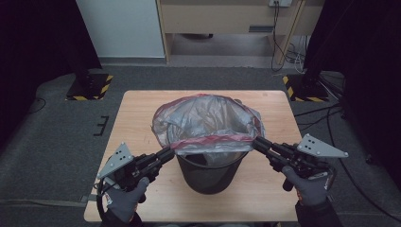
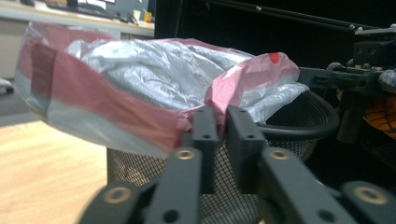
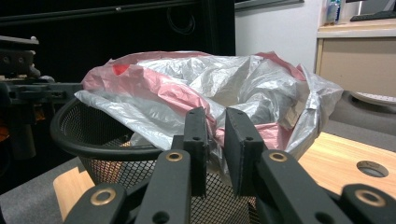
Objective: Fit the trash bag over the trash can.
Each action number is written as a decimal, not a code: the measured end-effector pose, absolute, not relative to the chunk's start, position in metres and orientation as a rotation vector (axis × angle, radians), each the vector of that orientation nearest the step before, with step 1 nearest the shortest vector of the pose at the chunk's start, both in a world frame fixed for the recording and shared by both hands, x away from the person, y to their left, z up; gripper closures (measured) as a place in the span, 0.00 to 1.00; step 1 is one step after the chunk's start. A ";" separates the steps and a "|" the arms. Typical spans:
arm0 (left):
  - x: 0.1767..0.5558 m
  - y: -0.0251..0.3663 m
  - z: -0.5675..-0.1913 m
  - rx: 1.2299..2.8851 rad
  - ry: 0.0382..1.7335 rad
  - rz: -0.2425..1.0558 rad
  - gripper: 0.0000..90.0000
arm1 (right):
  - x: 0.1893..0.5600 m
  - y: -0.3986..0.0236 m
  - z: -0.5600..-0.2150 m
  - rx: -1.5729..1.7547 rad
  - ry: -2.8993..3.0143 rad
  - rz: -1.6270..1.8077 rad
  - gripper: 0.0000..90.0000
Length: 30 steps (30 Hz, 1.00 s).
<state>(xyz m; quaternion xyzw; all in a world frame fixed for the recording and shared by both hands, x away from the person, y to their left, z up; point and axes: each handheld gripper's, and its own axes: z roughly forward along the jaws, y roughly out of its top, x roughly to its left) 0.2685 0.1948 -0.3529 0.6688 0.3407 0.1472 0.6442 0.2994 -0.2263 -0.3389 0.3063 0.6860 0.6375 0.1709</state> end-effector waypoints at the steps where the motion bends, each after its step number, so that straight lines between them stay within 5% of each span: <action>1: 0.268 0.195 -0.353 1.527 0.776 0.329 0.98 | 0.299 -0.226 -0.339 0.868 1.953 1.814 0.93; 5: 0.266 0.194 -0.353 1.546 0.756 0.327 1.00 | 0.296 -0.227 -0.337 0.846 1.997 1.802 0.99; 30: 0.254 0.180 -0.370 1.644 0.677 0.290 1.00 | 0.289 -0.219 -0.360 0.862 2.121 1.789 1.00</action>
